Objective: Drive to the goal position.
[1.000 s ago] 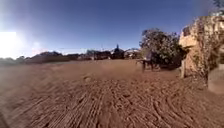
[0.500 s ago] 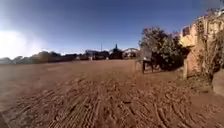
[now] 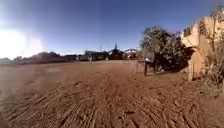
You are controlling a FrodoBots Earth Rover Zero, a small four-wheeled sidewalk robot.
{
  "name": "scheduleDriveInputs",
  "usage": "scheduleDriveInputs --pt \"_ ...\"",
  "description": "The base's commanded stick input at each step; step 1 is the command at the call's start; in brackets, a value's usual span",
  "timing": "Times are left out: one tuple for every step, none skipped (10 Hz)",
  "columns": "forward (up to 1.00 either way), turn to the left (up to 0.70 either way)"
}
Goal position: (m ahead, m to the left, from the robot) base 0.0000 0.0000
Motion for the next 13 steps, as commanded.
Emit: scheduleDriveInputs --pt "0.5 0.0" --pt "0.5 0.0" --pt "0.5 0.0" --pt "0.5 0.0" --pt "0.5 0.0" --pt "0.5 0.0" --pt "0.5 0.0" --pt "0.5 0.0" --pt "0.5 0.0" --pt "0.5 0.0" --pt "0.5 0.0" --pt "0.5 0.0" --pt "0.5 0.0"
